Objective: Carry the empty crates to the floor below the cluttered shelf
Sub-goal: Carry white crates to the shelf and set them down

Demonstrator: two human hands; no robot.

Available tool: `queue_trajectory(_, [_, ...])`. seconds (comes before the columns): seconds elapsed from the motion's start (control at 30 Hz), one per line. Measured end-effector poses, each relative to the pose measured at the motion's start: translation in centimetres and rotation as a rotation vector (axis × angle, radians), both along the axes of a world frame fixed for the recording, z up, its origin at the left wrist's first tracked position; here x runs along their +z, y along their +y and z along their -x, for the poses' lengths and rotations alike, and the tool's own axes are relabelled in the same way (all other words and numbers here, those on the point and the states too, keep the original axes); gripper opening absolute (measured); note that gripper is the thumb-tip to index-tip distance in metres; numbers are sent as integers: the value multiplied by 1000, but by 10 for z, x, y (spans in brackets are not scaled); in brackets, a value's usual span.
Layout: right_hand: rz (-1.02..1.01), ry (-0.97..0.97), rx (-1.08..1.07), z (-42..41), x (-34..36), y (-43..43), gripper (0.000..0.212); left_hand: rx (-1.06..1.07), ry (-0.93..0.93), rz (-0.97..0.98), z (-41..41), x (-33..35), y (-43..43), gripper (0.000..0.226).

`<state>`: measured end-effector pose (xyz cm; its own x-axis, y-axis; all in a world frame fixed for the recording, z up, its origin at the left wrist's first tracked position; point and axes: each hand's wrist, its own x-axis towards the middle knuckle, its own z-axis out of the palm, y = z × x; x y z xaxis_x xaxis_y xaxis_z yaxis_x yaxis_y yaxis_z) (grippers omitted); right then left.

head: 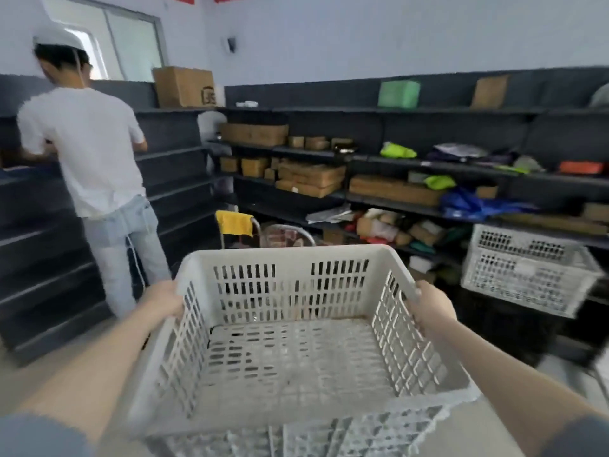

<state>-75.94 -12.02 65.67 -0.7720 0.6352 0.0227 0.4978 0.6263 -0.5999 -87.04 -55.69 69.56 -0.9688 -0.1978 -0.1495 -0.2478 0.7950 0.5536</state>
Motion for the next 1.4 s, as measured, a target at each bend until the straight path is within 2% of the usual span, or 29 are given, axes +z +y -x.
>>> queue_trajectory(0.07, [20,6,-103,-16,0,57,12,-117,-5,6,33,-6,69,40])
queue_trajectory(0.17, [39,-12,-244,-39,-2,134,11,-279,12,34,70,-6,173,20])
queue_trajectory(0.23, [54,4,-346,-52,-8,187,8,-400,5,52,91,-5,249,18])
queue_trajectory(0.27, [58,33,-403,-57,-9,210,9,-454,14,59,102,-5,286,19])
queue_trajectory(0.37, [84,75,-555,-69,-12,276,10,-557,18,69,140,-11,390,46])
queue_trajectory(0.4, [93,76,-595,-71,-16,302,11,-592,19,70,151,-13,422,49])
queue_trajectory(0.47, [112,68,-670,-79,-16,343,17,-662,29,83,167,-12,485,46])
queue_trajectory(0.6, [89,87,-776,-98,5,395,14,-739,57,143,175,0,605,40])
queue_trajectory(0.67, [104,121,-832,-104,9,429,25,-781,63,150,178,5,661,37])
queue_trajectory(0.73, [105,115,-865,-109,8,470,30,-824,55,168,182,8,717,45])
queue_trajectory(0.8, [126,133,-868,-109,8,516,28,-849,58,197,185,11,765,50])
queue_trajectory(0.9, [118,169,-840,-102,13,583,26,-856,81,197,188,13,828,44])
queue_trajectory(1.03, [77,127,-790,-88,20,674,27,-808,75,159,200,18,897,41])
queue_trajectory(1.2, [-5,32,-703,-43,43,776,38,-737,70,118,226,35,973,24])
queue_trajectory(1.4, [-81,42,-689,29,35,904,28,-697,126,35,294,35,1078,22])
